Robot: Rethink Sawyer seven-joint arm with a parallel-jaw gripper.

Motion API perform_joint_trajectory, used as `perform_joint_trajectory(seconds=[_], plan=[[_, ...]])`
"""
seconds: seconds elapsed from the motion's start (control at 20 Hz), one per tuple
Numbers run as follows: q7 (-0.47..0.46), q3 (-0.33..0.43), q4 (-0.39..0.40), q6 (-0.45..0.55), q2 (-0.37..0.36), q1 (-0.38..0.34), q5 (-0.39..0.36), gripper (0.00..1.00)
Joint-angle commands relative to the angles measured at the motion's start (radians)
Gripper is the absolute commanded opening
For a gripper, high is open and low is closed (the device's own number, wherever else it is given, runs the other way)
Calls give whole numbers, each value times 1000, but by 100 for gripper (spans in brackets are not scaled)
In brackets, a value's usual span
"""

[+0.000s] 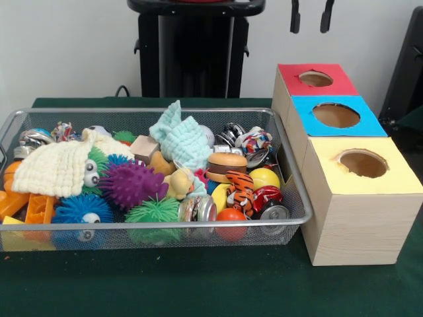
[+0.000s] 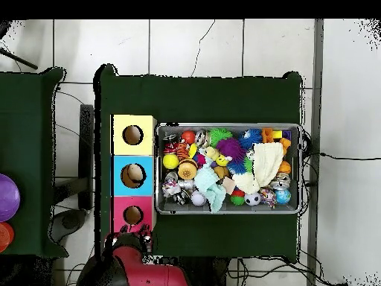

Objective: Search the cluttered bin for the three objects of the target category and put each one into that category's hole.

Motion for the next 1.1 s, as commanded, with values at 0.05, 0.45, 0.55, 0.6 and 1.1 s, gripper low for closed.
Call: perform_joint_trajectory(seconds=[0.05, 0.45, 0.55, 0.6, 1.1], plan=[[150, 34, -16, -19, 62, 0, -31, 100], [110, 53, -43, -14, 85, -48, -41, 100], [85, 84, -40, -25, 92, -100, -45, 100], [76, 86, -44, -24, 97, -111, -51, 100], [47, 24, -186, -9, 191, -127, -163, 100]])
